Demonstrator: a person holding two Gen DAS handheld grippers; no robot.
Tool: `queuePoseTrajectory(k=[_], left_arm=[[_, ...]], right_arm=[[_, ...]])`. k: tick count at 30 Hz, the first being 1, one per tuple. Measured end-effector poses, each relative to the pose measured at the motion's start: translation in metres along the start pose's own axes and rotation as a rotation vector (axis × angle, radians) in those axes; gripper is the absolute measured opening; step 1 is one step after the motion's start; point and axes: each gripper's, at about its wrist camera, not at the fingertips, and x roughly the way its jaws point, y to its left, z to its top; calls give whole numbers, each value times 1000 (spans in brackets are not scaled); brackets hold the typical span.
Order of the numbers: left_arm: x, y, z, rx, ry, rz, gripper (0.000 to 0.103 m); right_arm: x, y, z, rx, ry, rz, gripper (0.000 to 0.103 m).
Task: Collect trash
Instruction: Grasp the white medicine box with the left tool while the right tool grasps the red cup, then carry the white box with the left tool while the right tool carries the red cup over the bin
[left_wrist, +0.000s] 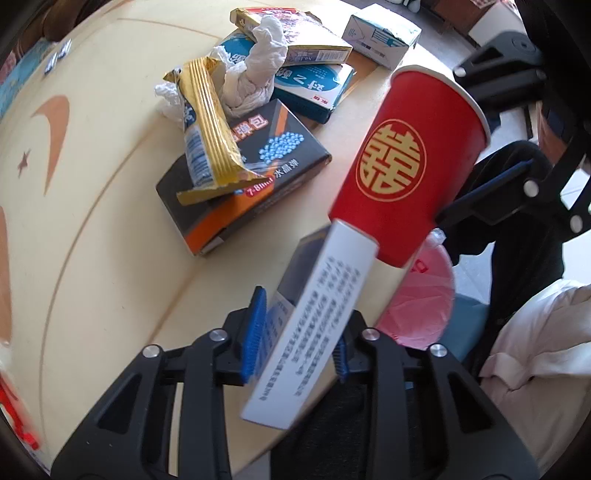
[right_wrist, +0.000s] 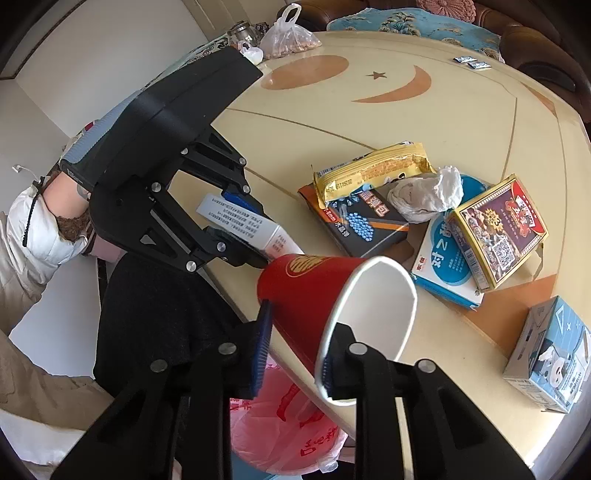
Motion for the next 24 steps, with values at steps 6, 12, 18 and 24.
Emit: queuePoseTrajectory(k=[6,12,18,24], left_arm=[[3,-8,-4,-54,-9,44,24],[3,5,-4,-270,-44,52,23],[-2,2,-13,-379,-88,74,23],[-17,-18,-23,-413,-148,112,22]], right_arm=[[5,6,-1,8,10,-58,3],[-1,10,-2,21,-8,-167,3],[-15,14,-8,37,-44,-254,3],[-35,30,-19,49,-85,-288,3]])
